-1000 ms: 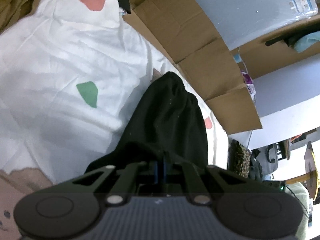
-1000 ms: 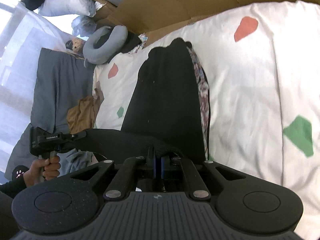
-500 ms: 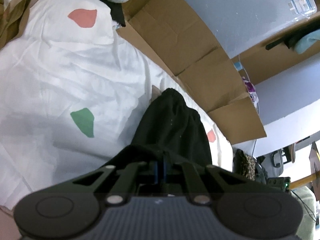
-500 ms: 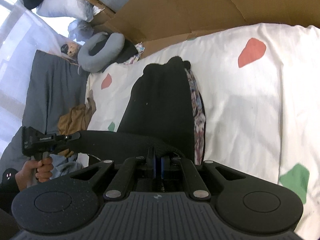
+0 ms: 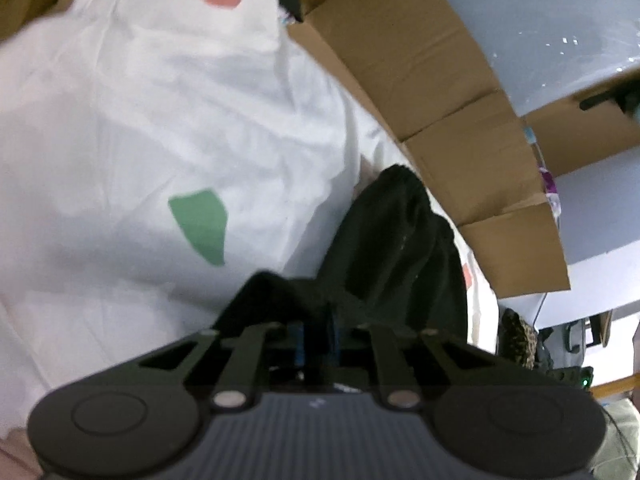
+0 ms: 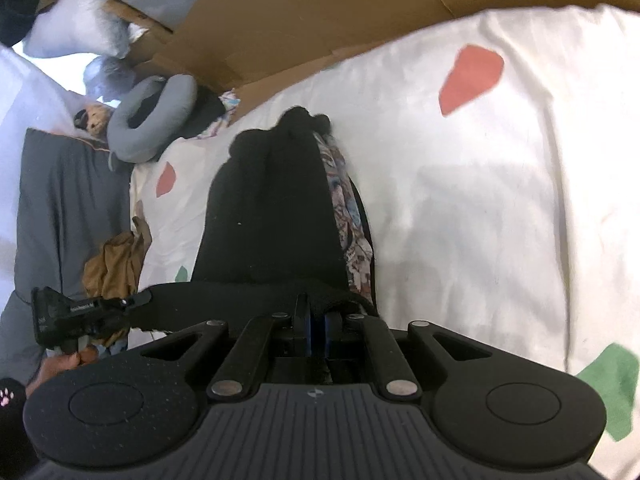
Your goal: Fold clothes
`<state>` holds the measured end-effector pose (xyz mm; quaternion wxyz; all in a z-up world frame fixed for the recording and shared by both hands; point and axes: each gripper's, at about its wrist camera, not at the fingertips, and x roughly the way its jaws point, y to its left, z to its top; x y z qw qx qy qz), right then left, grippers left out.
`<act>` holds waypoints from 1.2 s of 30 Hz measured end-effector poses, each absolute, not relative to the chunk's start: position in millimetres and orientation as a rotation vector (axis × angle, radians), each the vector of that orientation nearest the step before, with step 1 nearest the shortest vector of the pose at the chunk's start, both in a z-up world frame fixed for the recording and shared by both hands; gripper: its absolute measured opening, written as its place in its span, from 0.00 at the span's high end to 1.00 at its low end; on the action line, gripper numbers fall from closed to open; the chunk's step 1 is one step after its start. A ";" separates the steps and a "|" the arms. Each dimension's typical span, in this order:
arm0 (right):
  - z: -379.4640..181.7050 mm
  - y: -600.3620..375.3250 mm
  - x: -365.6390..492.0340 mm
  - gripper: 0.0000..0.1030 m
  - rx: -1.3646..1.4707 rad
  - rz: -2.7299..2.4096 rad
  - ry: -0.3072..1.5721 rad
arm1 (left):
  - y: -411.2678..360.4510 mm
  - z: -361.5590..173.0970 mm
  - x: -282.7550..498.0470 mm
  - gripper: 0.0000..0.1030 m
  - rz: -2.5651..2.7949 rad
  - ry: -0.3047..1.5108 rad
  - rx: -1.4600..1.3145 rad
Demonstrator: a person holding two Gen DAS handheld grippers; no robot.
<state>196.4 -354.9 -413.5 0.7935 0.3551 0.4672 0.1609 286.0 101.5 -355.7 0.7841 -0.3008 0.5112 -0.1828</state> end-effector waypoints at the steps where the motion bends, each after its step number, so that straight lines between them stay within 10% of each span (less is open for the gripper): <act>1: -415.8 -355.0 196.6 0.93 0.773 0.343 1.006 | 101.2 -357.6 285.1 0.80 -0.391 1.110 -0.650; 4: -422.9 -355.3 197.2 0.64 0.802 0.335 1.011 | 100.4 -363.4 282.5 0.63 -0.381 1.132 -0.653; 9: -428.1 -352.0 187.0 0.56 0.816 0.345 1.023 | 99.2 -371.7 276.7 0.54 -0.364 1.165 -0.662; 22: -446.6 -341.7 191.5 0.57 0.854 0.405 1.038 | 93.4 -376.9 286.0 0.53 -0.353 1.146 -0.655; 26: -442.0 -340.2 201.4 0.76 0.837 0.445 1.040 | 93.3 -368.1 293.6 0.54 -0.379 1.112 -0.678; 36: -433.2 -355.4 229.8 0.60 0.928 0.432 0.970 | 90.3 -358.1 320.3 0.54 -0.384 1.046 -0.716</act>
